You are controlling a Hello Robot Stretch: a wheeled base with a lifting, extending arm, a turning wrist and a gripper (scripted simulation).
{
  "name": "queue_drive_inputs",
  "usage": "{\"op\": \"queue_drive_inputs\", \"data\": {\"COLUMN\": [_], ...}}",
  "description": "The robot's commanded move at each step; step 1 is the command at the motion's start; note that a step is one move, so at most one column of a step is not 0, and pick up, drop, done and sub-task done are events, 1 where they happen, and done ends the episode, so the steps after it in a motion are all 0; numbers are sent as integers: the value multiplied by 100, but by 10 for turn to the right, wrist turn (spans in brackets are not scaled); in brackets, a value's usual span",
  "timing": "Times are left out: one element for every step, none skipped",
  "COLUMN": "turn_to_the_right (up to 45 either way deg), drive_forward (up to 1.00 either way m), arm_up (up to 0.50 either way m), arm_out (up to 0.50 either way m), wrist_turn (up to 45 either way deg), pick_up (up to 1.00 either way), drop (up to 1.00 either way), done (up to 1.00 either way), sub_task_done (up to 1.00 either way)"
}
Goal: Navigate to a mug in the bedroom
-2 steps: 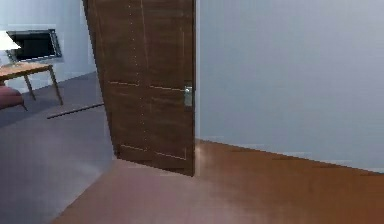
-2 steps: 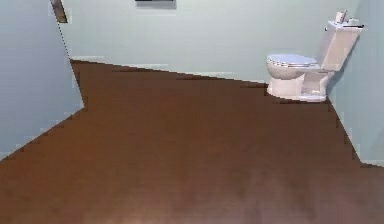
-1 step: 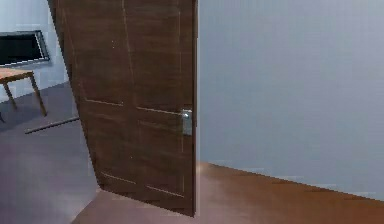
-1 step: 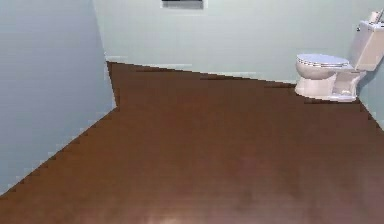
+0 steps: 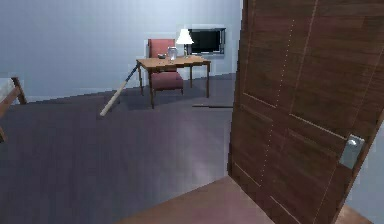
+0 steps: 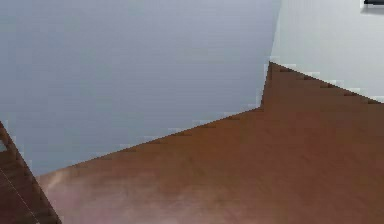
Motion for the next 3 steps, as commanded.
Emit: {"op": "queue_drive_inputs", "data": {"turn_to_the_right": [-30, 0, -60], "drive_forward": [0, 100, 0], "arm_up": [0, 0, 0], "arm_out": [0, 0, 0], "wrist_turn": [0, 0, 0], "pick_up": [0, 0, 0], "drop": [0, 0, 0], "done": [0, 0, 0], "sub_task_done": [0, 0, 0]}}
